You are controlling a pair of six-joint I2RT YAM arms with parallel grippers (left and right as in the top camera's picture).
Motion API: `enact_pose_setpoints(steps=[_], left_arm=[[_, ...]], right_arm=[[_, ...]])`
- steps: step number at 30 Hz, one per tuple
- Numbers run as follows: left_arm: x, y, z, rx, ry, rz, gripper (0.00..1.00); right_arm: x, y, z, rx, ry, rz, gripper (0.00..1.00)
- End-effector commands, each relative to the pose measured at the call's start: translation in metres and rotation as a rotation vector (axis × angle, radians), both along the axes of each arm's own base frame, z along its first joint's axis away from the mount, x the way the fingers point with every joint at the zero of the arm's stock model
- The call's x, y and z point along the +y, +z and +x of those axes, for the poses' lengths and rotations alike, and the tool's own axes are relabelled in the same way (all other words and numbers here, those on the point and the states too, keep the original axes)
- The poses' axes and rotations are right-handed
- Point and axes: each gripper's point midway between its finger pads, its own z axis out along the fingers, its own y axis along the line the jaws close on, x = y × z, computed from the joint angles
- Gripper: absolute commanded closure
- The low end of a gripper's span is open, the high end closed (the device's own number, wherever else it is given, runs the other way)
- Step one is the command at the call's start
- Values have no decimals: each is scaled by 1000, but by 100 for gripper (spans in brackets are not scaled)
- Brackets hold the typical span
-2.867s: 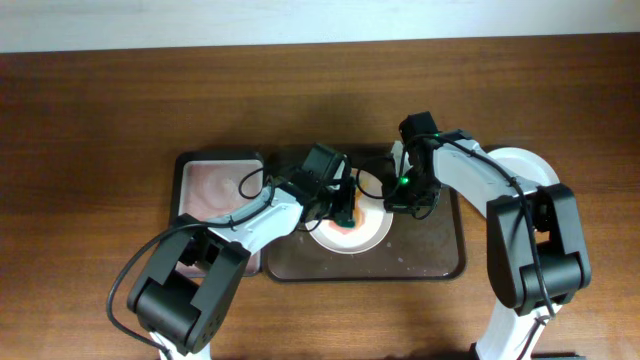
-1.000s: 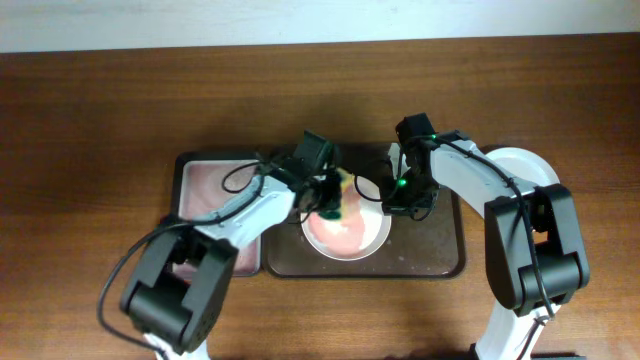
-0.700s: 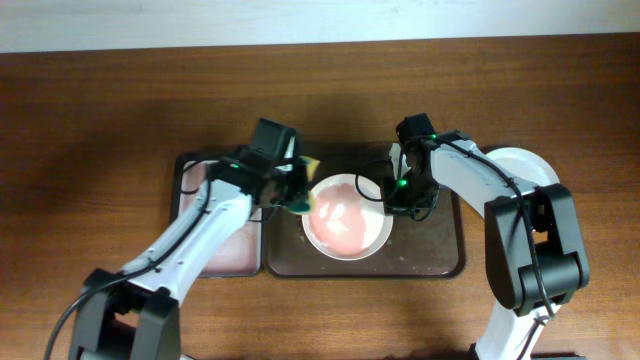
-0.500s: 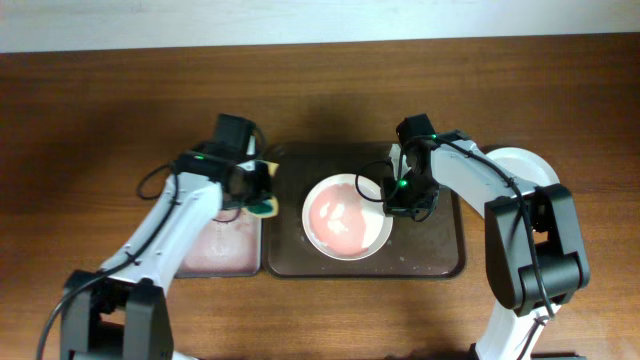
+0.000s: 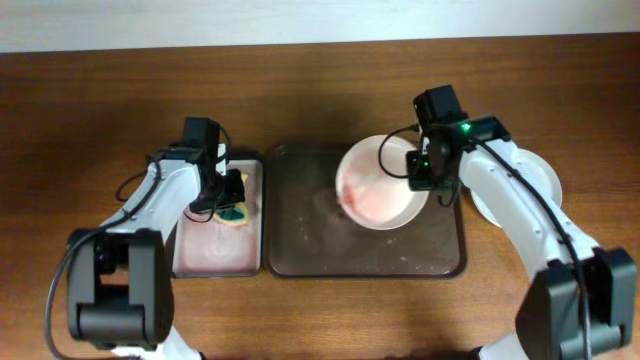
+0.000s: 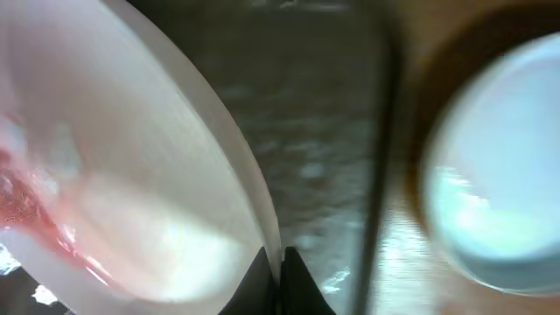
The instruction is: Clean dirty plates on tray and stack at the side
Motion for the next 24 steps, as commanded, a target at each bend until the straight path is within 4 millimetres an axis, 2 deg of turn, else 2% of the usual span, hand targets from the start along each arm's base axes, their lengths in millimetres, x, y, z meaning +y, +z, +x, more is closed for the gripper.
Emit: enact_pose_setpoints(steps=[1, 3, 5, 6, 7, 8, 13, 16, 21, 24], left_arm=[[3, -16, -2, 32, -14, 10, 100], [6, -18, -1, 33, -11, 29, 100], [13, -18, -1, 31, -6, 66, 71], [14, -18, -1, 31, -5, 74, 67], [15, -18, -1, 30, -4, 80, 50], [15, -18, -1, 30, -4, 79, 43], [15, -18, 2, 21, -4, 79, 31], [14, -12, 14, -22, -2, 76, 27], [11, 6, 44, -120, 1, 69, 25], [12, 7, 48, -136, 2, 71, 25]], right_arm=[[-17, 31, 7, -128, -8, -241, 96], [-13, 39, 9, -175, 1, -321, 96], [-4, 45, 9, -210, 23, -373, 96], [3, 49, 9, -235, 29, -391, 96], [12, 53, 8, -269, 39, -418, 96], [18, 57, 8, -297, 45, -439, 96], [43, 83, 3, -454, 46, -556, 96], [52, 102, 0, -561, 32, -629, 96], [59, 105, -2, -592, 31, -627, 96], [59, 105, -2, -592, 30, -627, 96]])
